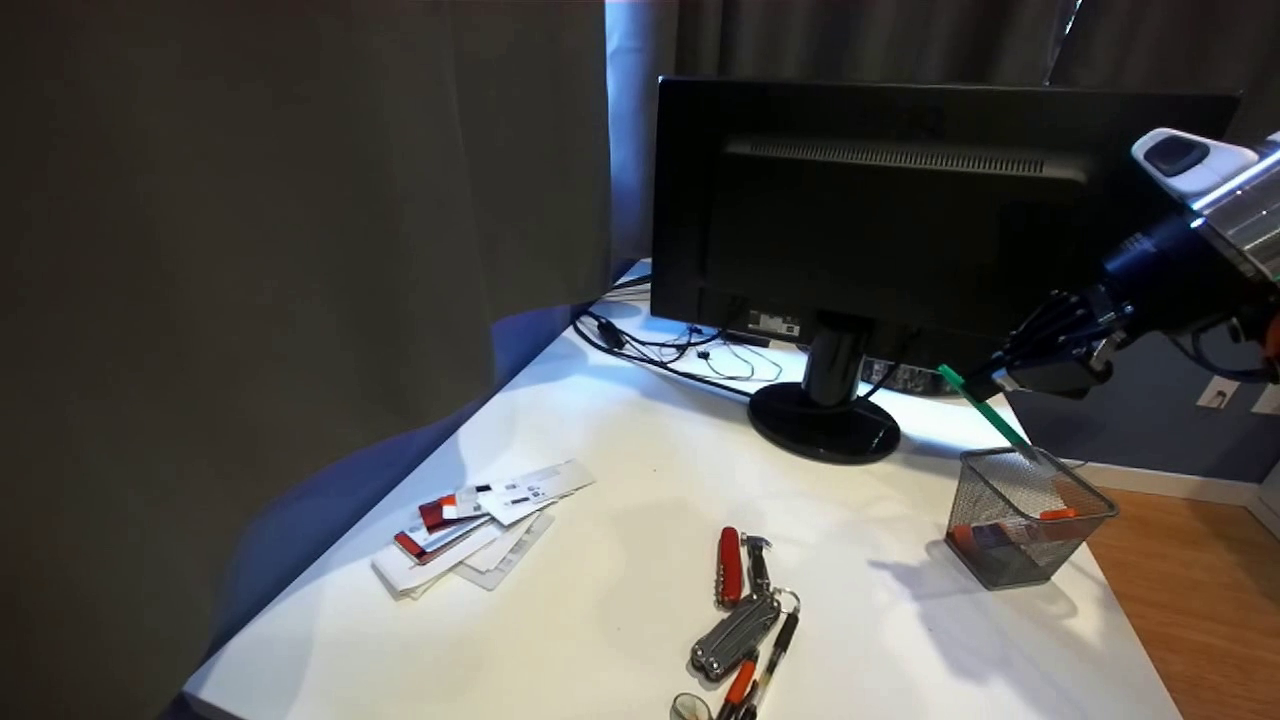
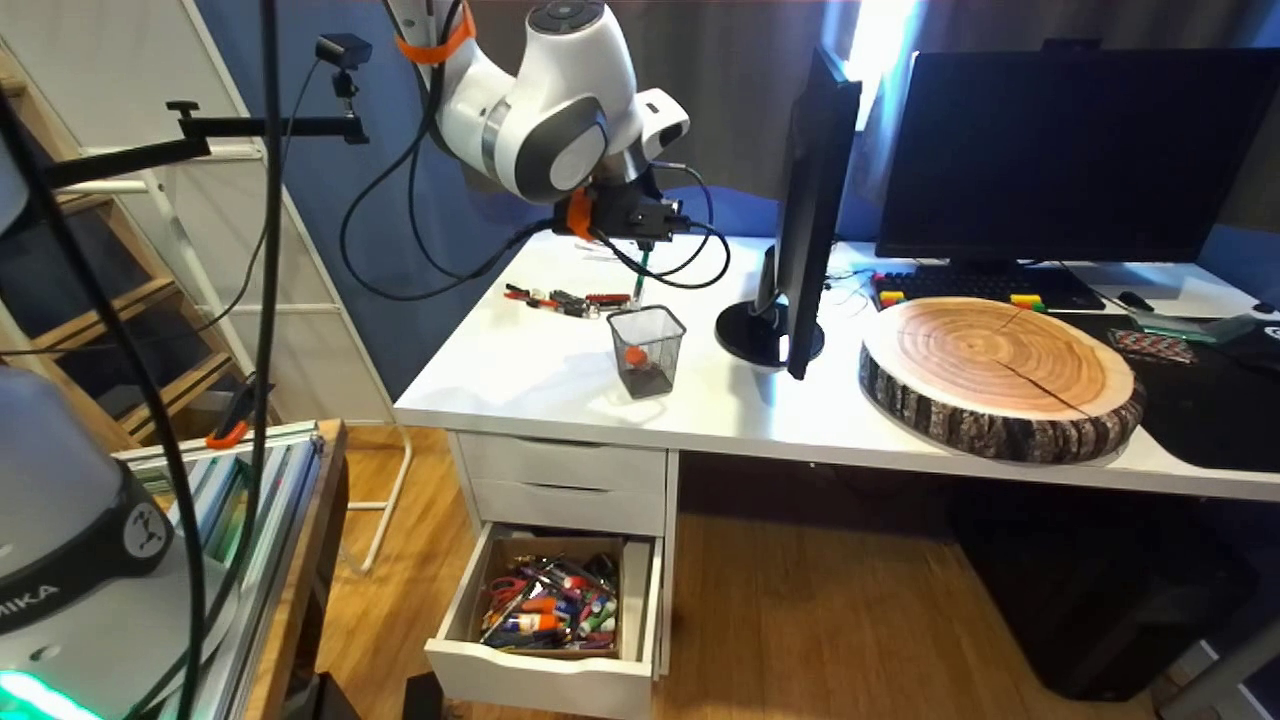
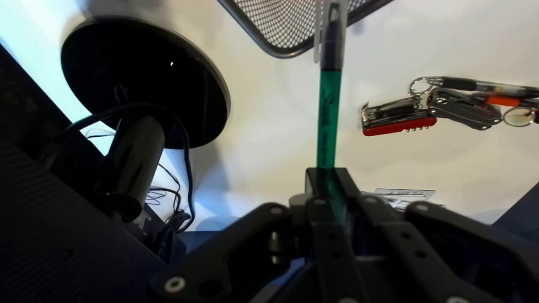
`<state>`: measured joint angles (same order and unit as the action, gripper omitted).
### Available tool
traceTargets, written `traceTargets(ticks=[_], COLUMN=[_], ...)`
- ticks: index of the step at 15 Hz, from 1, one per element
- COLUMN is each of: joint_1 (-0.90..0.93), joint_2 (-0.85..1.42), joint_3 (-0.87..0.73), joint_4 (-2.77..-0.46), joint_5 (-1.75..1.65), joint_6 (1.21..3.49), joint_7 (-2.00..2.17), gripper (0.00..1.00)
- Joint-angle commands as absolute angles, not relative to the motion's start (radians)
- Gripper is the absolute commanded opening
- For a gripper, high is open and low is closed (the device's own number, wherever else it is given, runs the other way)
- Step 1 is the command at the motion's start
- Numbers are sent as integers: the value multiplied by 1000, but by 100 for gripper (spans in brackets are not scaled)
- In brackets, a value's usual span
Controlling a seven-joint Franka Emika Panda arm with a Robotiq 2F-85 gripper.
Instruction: Turn the stationary holder upright, put the paper glue and green marker in the stationary holder
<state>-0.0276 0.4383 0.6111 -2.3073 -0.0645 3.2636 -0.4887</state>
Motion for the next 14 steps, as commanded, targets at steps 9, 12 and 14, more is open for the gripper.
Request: traceTargets(ticks=[9, 12, 14], joint_1=[-54, -60, -60], joint_2=[547, 554, 553], joint_3=[556, 546, 537], joint_4=[-2303, -2301, -2298], joint_5=[-297, -301, -319], joint_6=[3391, 3394, 3394], joint_7=[-450, -483, -476], gripper=[6, 40, 54])
